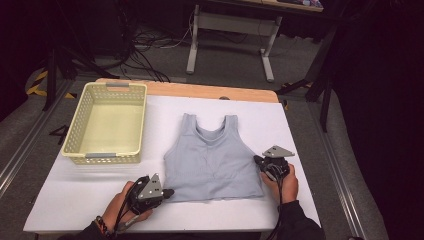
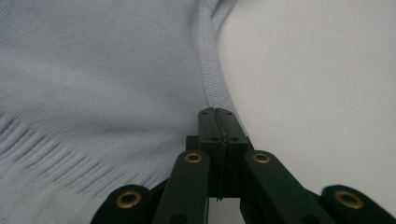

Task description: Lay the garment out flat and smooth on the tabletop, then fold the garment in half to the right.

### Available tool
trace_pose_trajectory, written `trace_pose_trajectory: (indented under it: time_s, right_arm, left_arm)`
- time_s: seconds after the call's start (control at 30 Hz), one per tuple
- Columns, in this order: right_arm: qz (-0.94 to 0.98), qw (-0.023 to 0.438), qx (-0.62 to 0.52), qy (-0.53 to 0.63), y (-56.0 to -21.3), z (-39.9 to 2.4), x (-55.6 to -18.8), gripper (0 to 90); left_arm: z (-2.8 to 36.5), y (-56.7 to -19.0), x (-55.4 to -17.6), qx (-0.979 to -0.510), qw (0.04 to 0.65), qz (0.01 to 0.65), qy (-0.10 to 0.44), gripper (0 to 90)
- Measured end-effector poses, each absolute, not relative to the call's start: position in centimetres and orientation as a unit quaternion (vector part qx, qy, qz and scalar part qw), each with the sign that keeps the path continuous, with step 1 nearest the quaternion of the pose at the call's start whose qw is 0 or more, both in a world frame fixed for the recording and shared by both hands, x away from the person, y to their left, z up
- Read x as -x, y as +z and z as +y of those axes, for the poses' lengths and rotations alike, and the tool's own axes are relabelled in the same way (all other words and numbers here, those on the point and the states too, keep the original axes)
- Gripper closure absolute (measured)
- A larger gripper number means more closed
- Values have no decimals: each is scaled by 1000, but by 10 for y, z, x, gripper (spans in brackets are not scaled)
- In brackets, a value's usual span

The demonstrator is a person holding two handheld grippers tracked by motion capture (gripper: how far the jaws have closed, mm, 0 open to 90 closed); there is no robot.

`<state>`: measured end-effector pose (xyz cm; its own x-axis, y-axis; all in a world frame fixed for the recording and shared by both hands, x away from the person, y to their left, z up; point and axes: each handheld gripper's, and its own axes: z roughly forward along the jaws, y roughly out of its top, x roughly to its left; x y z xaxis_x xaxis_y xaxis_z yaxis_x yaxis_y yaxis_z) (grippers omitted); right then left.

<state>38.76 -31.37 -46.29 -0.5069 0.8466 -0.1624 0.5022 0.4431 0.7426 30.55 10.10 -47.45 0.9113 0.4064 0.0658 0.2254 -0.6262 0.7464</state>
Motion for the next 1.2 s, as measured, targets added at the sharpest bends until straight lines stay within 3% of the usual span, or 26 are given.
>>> trace_pose_trajectory:
  time_s: [0.57, 0.83, 0.97, 1.2]
  right_arm:
    - [797, 264, -435, 324, -464, -315, -386, 899]
    - [780, 280, -432, 356, -453, -315, -375, 871]
    - [771, 286, -407, 398, -438, -309, -366, 807]
    - [757, 303, -365, 449, -414, -287, -347, 670]
  left_arm:
    - [102, -474, -303, -896, 391, 173, 123, 891]
    - [119, -462, -299, -873, 426, 192, 136, 819]
    - [130, -458, -298, -863, 437, 201, 153, 711]
    - [148, -448, -301, -840, 460, 226, 181, 596]
